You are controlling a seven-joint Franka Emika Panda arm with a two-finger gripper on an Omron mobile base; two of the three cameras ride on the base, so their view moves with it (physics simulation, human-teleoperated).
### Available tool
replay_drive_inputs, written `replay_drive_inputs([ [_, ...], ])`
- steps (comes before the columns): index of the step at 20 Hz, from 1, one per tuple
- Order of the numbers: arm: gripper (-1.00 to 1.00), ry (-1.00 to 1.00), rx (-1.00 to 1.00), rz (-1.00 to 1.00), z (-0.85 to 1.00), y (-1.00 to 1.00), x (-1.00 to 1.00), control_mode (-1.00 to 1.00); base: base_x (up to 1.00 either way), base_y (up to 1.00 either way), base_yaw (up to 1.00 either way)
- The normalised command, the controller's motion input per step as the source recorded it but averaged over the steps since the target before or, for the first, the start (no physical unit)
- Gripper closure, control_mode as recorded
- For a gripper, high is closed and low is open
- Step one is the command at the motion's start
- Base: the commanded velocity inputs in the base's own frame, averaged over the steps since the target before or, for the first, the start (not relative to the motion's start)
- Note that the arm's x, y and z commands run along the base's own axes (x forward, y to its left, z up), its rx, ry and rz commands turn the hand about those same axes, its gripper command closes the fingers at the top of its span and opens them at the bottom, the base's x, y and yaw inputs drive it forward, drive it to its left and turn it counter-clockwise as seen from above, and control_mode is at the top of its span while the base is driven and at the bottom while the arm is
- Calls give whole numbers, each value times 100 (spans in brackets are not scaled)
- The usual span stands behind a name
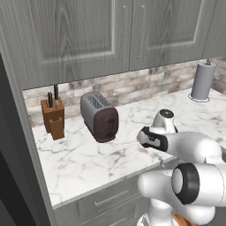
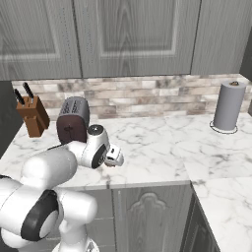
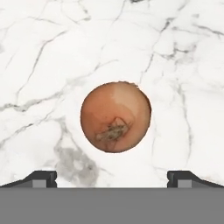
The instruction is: Place the beer and liquor on the top shelf of the fridge to keep them out of children's reach, and place the onion on lower shelves for easy access.
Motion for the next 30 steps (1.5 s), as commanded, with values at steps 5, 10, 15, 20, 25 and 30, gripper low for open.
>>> replay_drive_inputs([
  [5,-100,0,0,0,-15,-2,35,-100,0,0,0],
  [10,-100,0,0,0,-17,-2,31,-100,0,0,0],
  [15,100,1,0,0,-27,-7,19,-100,0,0,0],
  [20,100,5,0,0,-43,-11,0,-100,0,0,0],
  [25,100,2,0,0,-38,-12,-13,-100,0,0,0],
  [30,100,-11,0,10,10,-21,-96,-100,0,0,0],
])
